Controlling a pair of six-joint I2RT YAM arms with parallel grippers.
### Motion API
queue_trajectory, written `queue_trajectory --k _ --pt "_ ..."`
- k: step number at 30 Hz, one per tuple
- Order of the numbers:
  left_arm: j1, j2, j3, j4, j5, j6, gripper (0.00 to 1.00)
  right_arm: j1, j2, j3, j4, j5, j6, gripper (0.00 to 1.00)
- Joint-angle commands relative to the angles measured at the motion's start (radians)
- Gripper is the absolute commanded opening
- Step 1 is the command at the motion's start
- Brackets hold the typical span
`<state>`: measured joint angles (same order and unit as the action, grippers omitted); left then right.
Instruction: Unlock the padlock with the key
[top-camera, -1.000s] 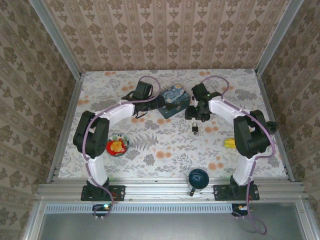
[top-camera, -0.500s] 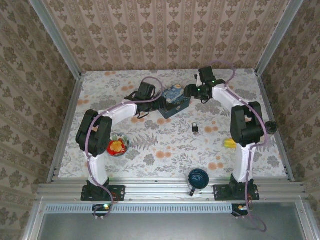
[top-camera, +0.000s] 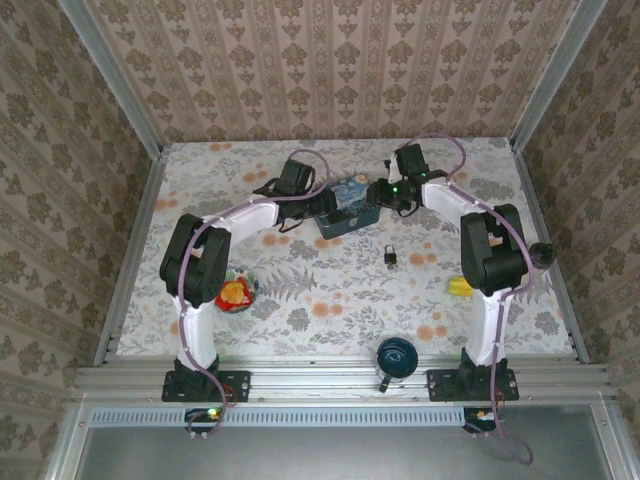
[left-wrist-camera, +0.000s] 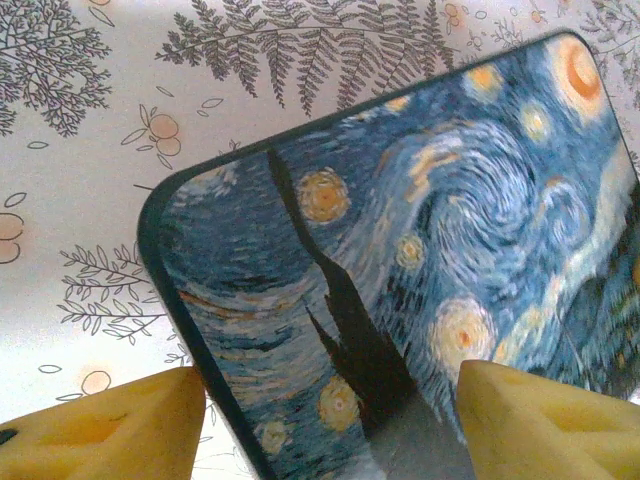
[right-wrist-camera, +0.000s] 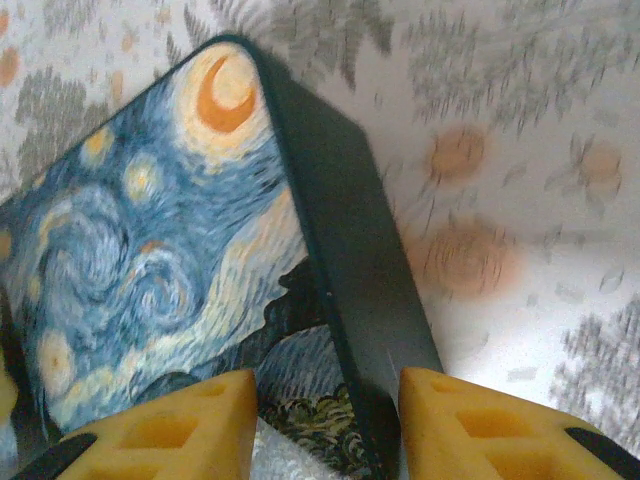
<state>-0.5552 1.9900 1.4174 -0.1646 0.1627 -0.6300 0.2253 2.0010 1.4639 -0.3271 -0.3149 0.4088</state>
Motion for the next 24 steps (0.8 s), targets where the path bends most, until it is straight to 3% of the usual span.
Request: queue_trajectory --k 1,9,15,20,24 --pt "-0.003 0.014 0.029 0.009 0.027 0.001 0.67 0.025 -0.076 -0.093 0.029 -0.041 0.06 0.42" --pt "0.002 0.0 0.01 0.02 0.032 -0.002 0.69 0.057 -0.179 -0.202 0.042 0.019 0.105 0.51" --pt "0.024 -0.091 -0.064 0.036 0.005 0.0 0.79 0.06 -0.275 -0.235 -0.037 0.172 0.081 0.66" --pt "0.056 -0.267 -0.194 0.025 -0.101 0.05 0.95 0.059 -0.41 -0.313 -0.085 0.323 0.038 0.71" --pt "0.084 -0.439 -0.319 0.014 -0.229 0.119 0.98 0.057 -0.536 -0.393 -0.105 0.47 0.005 0.81"
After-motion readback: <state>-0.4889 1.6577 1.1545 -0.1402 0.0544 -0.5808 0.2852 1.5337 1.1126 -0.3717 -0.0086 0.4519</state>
